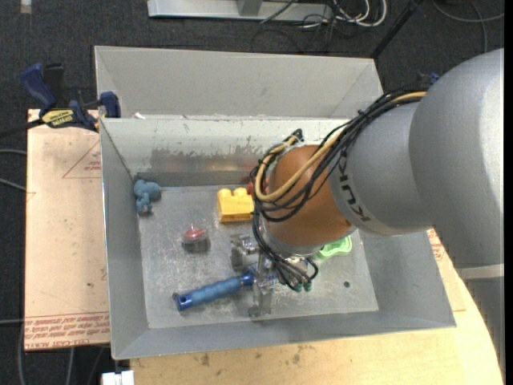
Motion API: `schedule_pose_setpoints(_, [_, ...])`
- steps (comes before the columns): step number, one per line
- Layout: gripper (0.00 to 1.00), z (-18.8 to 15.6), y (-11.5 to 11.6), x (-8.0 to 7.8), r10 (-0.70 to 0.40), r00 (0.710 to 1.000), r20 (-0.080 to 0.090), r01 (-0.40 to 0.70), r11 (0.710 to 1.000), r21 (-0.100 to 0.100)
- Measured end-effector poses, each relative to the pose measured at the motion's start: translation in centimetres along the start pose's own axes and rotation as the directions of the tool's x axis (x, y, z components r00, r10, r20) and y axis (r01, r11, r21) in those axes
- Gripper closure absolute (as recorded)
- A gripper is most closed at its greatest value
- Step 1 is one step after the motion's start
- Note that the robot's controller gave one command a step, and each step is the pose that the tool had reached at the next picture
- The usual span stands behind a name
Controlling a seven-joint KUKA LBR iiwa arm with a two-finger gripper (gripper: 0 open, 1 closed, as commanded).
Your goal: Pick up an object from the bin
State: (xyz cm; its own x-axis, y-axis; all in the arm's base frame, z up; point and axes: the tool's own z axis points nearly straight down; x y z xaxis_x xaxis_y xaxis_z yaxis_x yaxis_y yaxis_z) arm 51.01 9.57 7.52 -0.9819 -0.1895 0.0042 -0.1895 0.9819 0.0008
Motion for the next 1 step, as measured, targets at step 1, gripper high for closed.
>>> schedule_pose_setpoints(1, [1.0, -0.23, 0.04, -0.07, -0.001, 1.0, 0.003, 0.001, 1.0, 0.0])
